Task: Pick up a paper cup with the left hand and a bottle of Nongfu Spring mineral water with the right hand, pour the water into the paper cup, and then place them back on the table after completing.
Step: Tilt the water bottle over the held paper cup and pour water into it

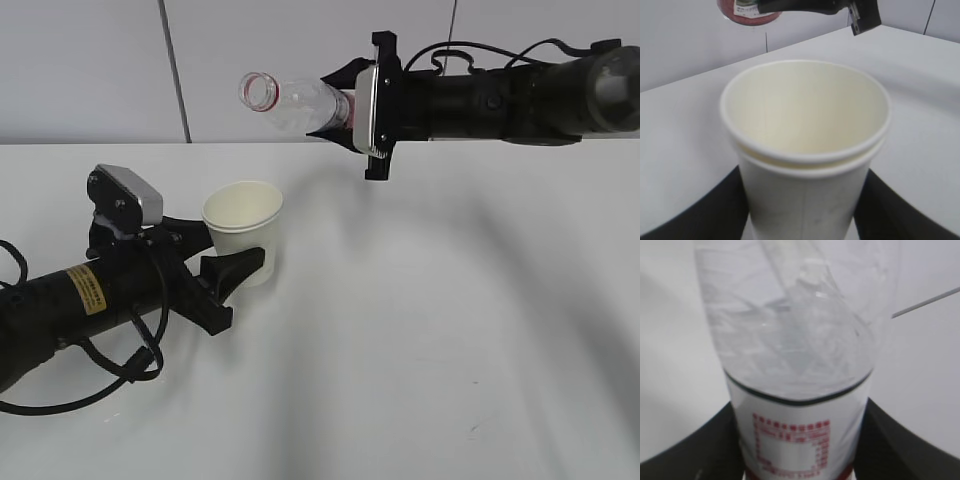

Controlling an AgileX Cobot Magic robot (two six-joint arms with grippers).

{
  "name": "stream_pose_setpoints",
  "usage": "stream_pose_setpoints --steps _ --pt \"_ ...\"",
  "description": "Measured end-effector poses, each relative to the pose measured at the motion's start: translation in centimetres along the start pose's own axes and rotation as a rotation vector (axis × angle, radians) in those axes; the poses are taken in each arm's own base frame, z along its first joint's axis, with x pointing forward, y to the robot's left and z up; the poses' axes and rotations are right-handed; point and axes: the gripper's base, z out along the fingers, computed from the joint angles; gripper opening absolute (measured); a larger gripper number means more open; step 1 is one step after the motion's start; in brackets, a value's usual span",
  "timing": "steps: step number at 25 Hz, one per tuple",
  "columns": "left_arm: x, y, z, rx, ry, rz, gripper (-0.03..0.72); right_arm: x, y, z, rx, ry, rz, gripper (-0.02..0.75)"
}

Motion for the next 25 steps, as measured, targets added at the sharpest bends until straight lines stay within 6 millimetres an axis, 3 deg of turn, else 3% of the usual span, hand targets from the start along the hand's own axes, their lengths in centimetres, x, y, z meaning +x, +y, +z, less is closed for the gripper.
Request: stream_pose_setpoints --steps 25 --pt "0.1 -0.43 -0.01 0.047 0.01 0.019 0.389 -0.1 -0.84 0.06 0.023 0.002 -0.312 0.407"
